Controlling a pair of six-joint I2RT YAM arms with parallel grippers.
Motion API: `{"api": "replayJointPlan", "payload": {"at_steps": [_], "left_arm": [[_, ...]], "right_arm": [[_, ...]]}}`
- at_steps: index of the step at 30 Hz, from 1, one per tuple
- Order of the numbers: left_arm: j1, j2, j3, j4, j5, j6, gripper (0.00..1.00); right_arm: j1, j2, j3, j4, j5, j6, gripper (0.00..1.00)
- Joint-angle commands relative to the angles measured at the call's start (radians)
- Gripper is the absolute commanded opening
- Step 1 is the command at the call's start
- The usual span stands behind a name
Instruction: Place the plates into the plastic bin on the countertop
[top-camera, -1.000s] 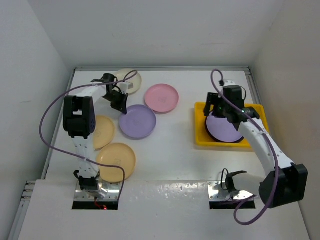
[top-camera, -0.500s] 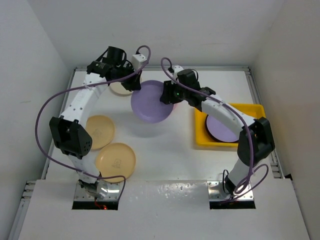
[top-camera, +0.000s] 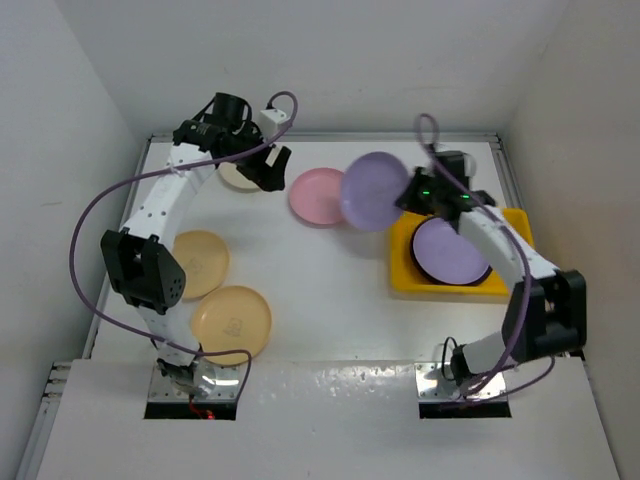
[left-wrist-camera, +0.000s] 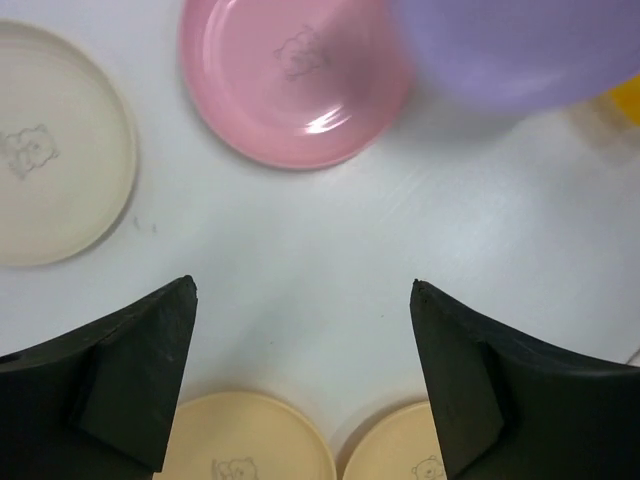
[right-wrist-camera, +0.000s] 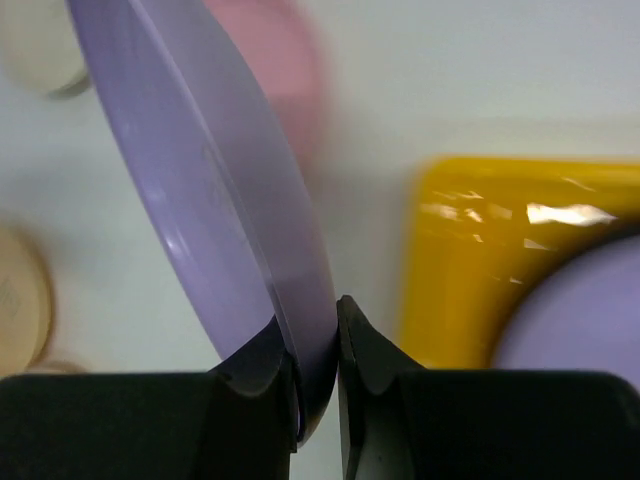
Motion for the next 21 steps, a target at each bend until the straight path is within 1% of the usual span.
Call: {"api": "replayJointPlan", "payload": {"at_steps": [1,2,3,4,5,7,10,12,17,18,19,20,21], "left_arm": [[0.047,-0.011,0.048,0.015,-0.120,-0.035,0.89],[0.056,-0.011,0.033,0.016,-0.129,-0.035,0.89],[0.056,-0.011,0.024,0.025,-0.129,-0.035,0.89],[0.070,-0.011,0.014,0.025,-0.129,-0.035,0.89],[0.080,-0.011,0.002,0.025,-0.129,-0.035,0.89],[0.081,0.001,0.002,0.025,-0.111,-0.035,0.89],[0.090,0.012,-0.007,0.025,-0.080,-0.035,0.89],[0.090,0.021,-0.007,0.025,-0.061,-0.026,0.88],[0.090,0.030,-0.007,0.025,-0.060,-0.026,0.88],[0.090,0.030,-0.007,0.025,-0.060,-0.017,0.88],[0.090,0.030,-0.007,0.025,-0.051,-0.017,0.88],[0.090,0.030,-0.007,0.025,-0.051,-0.017,0.88],[0.090,0.030,-0.007,0.025,-0.042,-0.017,0.88]], "right_arm": [[-0.229,-0.192,-0.087,-0.142,-0.062,0.092,0.00],[-0.326,-0.236,-0.134,-0.224,-0.087,0.080,0.00],[-0.405,-0.279,-0.150,-0.246,-0.099,0.065,0.00],[-0.443,-0.295,-0.161,-0.272,-0.116,0.060,0.00],[-0.510,-0.334,-0.196,-0.329,-0.136,0.043,0.00],[-0.624,-0.350,-0.220,-0.366,-0.167,0.037,0.00],[-0.711,-0.377,-0.256,-0.394,-0.191,0.037,0.00],[-0.739,-0.371,-0.265,-0.392,-0.205,0.040,0.00],[-0.756,-0.321,-0.268,-0.435,-0.227,0.019,0.01],[-0.759,-0.307,-0.292,-0.419,-0.227,0.005,0.10],[-0.759,-0.301,-0.300,-0.415,-0.224,-0.004,0.29],[-0.759,-0.289,-0.302,-0.415,-0.181,-0.018,0.70],[-0.747,-0.242,-0.284,-0.443,-0.143,-0.059,0.77]]}}
